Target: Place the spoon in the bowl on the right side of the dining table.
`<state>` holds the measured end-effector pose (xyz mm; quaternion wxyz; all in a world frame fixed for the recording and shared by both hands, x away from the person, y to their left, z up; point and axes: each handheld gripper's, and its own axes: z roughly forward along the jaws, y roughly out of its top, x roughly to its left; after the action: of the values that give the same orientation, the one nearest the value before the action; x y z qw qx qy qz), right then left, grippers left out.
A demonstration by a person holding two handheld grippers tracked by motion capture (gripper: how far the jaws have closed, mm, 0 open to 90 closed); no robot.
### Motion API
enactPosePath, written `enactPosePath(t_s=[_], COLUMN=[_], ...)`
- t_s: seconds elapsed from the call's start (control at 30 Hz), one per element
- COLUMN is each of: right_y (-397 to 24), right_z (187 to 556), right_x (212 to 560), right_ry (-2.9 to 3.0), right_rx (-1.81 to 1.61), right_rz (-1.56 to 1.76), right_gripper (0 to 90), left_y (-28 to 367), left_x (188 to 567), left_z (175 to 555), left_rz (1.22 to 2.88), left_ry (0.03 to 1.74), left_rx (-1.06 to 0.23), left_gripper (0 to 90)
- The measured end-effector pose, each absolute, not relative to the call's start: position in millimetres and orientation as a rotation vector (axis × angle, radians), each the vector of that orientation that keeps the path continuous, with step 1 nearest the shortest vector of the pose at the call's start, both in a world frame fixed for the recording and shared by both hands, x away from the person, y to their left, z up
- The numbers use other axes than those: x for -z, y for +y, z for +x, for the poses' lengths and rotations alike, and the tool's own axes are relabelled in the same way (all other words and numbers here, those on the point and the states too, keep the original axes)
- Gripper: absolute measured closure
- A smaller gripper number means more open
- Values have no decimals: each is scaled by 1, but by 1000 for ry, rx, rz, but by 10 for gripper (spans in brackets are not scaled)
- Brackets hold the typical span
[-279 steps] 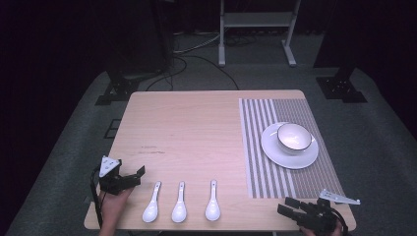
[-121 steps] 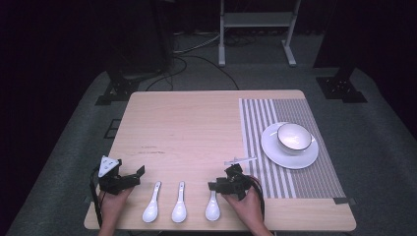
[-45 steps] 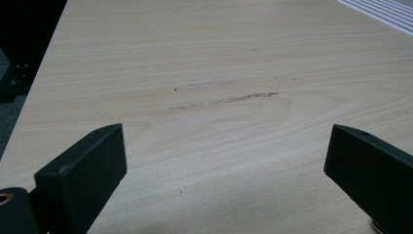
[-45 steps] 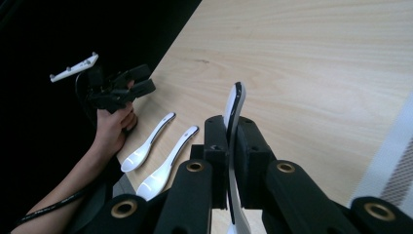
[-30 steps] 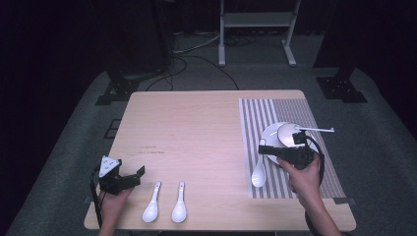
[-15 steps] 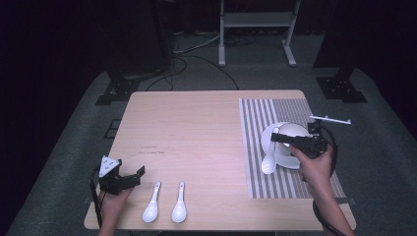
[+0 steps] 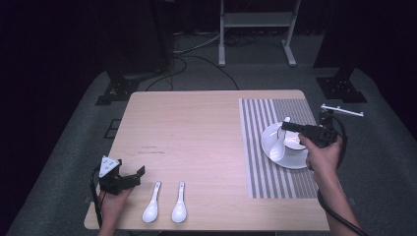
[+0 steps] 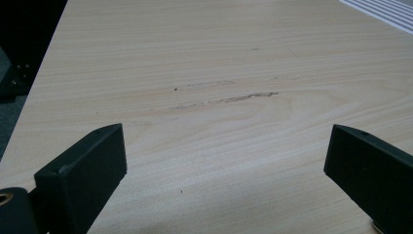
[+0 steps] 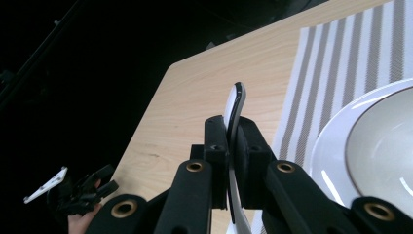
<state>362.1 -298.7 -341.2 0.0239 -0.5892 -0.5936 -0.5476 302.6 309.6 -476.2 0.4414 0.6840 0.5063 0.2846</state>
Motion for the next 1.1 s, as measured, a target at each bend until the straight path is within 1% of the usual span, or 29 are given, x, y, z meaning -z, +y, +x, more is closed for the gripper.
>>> enactPosePath(t_s=[0.7,1.1], right_y=[-324,-352], right_z=[387,401], right_x=[342,355], right_ry=[-1727,-1575], right_rx=[1710,1712], right_rz=[-1988,-2178], right_gripper=[845,844], left_y=[309,309], left_x=[476,476], left_z=[303,303], left_rz=[1699,1704], left_ry=[1256,1254], left_rx=[-707,-709], left_gripper=[6,6])
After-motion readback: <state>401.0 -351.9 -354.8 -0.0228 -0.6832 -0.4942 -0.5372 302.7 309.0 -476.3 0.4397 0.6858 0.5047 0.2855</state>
